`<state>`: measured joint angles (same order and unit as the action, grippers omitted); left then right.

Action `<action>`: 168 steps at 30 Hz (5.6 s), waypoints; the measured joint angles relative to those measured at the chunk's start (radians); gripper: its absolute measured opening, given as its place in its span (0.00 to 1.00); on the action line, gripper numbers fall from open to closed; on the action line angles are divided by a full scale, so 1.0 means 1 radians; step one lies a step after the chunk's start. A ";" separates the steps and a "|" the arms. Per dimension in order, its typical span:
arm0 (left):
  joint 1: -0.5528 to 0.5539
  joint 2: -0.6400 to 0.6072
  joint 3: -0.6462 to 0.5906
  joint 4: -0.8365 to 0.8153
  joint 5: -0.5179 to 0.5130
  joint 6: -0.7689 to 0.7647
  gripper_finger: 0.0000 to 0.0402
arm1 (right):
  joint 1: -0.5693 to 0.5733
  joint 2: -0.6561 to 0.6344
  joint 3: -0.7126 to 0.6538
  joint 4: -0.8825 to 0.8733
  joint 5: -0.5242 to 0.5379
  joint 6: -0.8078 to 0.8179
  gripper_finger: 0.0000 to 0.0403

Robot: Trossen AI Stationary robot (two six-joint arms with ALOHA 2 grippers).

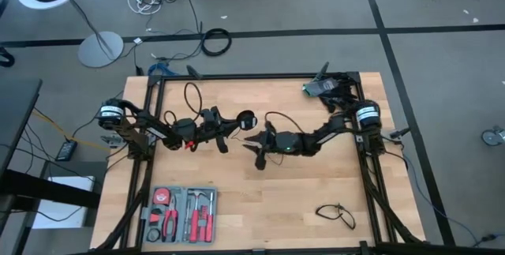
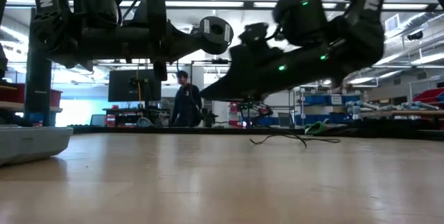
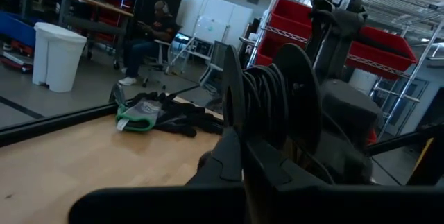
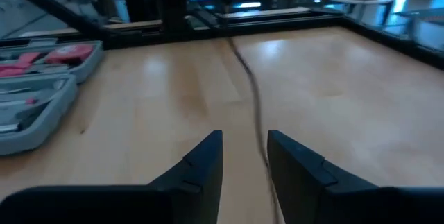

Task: Coil cords
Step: Coil the black wire onto the spool

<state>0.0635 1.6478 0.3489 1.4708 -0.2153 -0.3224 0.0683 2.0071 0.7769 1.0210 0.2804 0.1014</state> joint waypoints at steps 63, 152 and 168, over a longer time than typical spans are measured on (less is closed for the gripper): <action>-0.014 0.000 0.000 -0.107 0.037 0.015 0.00 | -0.006 -0.639 0.114 -1.345 0.270 0.468 0.00; -0.026 -0.001 -0.076 0.058 -0.143 0.006 0.00 | 0.048 -0.029 -0.039 -0.123 0.187 0.168 0.35; -0.026 -0.001 -0.076 0.060 -0.131 0.007 0.00 | 0.050 -0.104 -0.026 -0.314 0.253 0.207 0.01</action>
<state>0.0372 1.6470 0.2729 1.5303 -0.3459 -0.3156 0.1181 1.9033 0.7506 0.7070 0.5331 0.3082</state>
